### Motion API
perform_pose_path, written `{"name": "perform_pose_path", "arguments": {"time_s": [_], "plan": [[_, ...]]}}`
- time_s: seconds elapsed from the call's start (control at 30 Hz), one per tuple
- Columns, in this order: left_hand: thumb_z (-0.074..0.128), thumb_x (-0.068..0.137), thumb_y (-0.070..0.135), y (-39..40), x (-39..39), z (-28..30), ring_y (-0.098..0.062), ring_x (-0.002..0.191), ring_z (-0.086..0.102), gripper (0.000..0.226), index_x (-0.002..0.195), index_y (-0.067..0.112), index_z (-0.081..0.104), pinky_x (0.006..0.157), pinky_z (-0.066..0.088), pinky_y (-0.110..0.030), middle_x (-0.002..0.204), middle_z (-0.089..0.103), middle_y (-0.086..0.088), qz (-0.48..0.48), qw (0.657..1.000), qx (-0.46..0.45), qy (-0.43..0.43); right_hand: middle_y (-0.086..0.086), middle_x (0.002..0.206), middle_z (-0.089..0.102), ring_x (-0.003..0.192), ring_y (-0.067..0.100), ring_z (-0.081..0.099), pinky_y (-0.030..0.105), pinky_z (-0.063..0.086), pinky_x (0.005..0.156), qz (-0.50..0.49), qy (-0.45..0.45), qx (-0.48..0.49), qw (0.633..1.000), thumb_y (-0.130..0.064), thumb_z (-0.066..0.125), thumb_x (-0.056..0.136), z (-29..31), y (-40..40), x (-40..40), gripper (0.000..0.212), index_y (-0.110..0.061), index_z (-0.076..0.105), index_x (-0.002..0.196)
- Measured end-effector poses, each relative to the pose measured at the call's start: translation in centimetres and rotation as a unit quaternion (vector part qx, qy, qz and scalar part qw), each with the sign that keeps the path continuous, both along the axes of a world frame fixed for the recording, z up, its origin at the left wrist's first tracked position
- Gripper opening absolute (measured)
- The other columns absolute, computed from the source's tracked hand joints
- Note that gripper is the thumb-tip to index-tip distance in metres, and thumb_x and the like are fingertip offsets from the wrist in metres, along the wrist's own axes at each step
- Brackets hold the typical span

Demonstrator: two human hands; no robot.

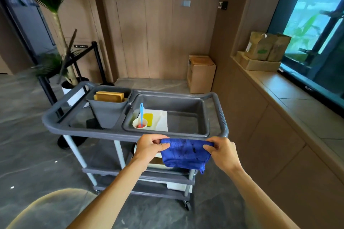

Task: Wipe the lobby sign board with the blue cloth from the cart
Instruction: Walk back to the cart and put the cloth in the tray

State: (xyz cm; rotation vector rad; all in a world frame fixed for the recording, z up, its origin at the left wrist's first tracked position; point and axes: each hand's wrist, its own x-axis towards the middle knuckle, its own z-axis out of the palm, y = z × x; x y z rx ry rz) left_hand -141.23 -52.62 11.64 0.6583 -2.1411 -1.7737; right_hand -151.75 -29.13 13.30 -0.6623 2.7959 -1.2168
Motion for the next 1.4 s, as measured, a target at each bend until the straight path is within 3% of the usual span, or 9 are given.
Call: {"name": "perform_pose_path", "arguments": {"time_s": [0.17,0.37,0.67,0.83,0.97,1.1,1.2,1.3,1.4], "plan": [[0.080,0.080,-0.003,-0.4,-5.2,-0.3,-0.006,0.062,0.063,0.032,0.086,0.029,0.078,0.061,0.056,-0.019,0.060,0.063,0.012,0.000,1.000,-0.002,-0.005,-0.006,0.077,0.072,0.069,0.001,0.061,0.005,0.042,0.062,0.014,-0.007,0.015,1.000,-0.015,0.073,0.089,-0.5,-0.5,-5.8,0.012,-0.015,0.079,0.099],[0.077,0.081,-0.005,-2.4,-10.3,-0.8,-0.012,0.070,0.069,0.038,0.081,0.032,0.079,0.068,0.061,-0.026,0.063,0.070,0.010,0.003,1.000,0.026,-0.012,-0.009,0.077,0.072,0.073,0.002,0.064,0.003,0.042,0.060,0.022,-0.027,0.002,0.999,-0.014,0.072,0.089,-1.3,-2.8,-11.2,0.010,-0.017,0.078,0.096],[0.076,0.081,-0.007,-7.7,-19.3,-2.4,-0.011,0.064,0.061,0.028,0.088,0.020,0.078,0.059,0.055,-0.020,0.053,0.061,0.016,0.004,0.999,0.034,-0.015,-0.018,0.075,0.069,0.074,-0.003,0.065,0.003,0.046,0.057,0.006,-0.059,-0.017,0.998,-0.015,0.071,0.090,-3.2,-8.5,-19.7,0.012,-0.023,0.077,0.097],[0.074,0.083,-0.008,-11.8,-25.4,-3.4,-0.019,0.075,0.062,0.023,0.101,0.005,0.078,0.068,0.059,-0.027,0.070,0.065,0.000,0.004,0.998,0.061,-0.033,-0.010,0.086,0.071,0.085,0.006,0.067,0.017,0.053,0.073,-0.012,-0.095,-0.022,0.995,-0.012,0.068,0.091,-4.4,-12.9,-25.1,0.015,-0.021,0.074,0.101],[0.072,0.085,-0.006,-14.7,-29.7,-3.8,-0.022,0.082,0.064,0.026,0.091,0.019,0.075,0.086,0.059,-0.043,0.085,0.069,-0.008,-0.034,0.995,0.075,-0.059,-0.012,0.088,0.069,0.085,0.004,0.064,0.010,0.044,0.064,-0.025,-0.131,-0.036,0.990,-0.012,0.065,0.094,-5.6,-16.0,-28.8,0.015,-0.025,0.069,0.098],[0.073,0.086,-0.003,-17.2,-33.3,-5.7,-0.018,0.084,0.067,0.026,0.094,0.022,0.075,0.071,0.060,-0.028,0.087,0.071,-0.001,-0.060,0.992,0.088,-0.074,-0.007,0.090,0.070,0.082,0.006,0.066,0.011,0.048,0.055,-0.048,-0.191,-0.061,0.979,-0.015,0.061,0.096,-8.0,-17.9,-31.4,0.014,-0.028,0.066,0.096],[0.072,0.087,-0.003,-17.6,-35.2,-7.5,-0.021,0.087,0.067,0.027,0.093,0.022,0.075,0.069,0.058,-0.029,0.091,0.072,-0.004,-0.074,0.987,0.110,-0.087,0.002,0.093,0.070,0.084,0.012,0.069,0.020,0.057,0.064,-0.071,-0.237,-0.083,0.965,-0.013,0.059,0.097,-10.0,-18.2,-32.8,0.013,-0.024,0.066,0.097],[0.070,0.088,-0.003,-17.4,-36.4,-9.4,-0.028,0.093,0.068,0.027,0.095,0.022,0.075,0.078,0.062,-0.044,0.097,0.072,-0.009,-0.082,0.984,0.120,-0.106,0.008,0.102,0.070,0.094,0.023,0.071,0.046,0.062,0.081,-0.089,-0.294,-0.116,0.944,-0.009,0.058,0.097,-12.0,-18.1,-33.6,0.015,-0.020,0.066,0.103],[0.067,0.091,-0.002,-17.4,-37.5,-11.4,-0.033,0.099,0.068,0.028,0.102,0.023,0.075,0.086,0.060,-0.054,0.103,0.070,-0.008,-0.079,0.982,0.114,-0.127,0.009,0.108,0.070,0.097,0.027,0.071,0.050,0.063,0.074,-0.106,-0.314,-0.149,0.932,0.000,0.057,0.095,-13.7,-18.3,-34.4,0.026,-0.023,0.067,0.102]]}}
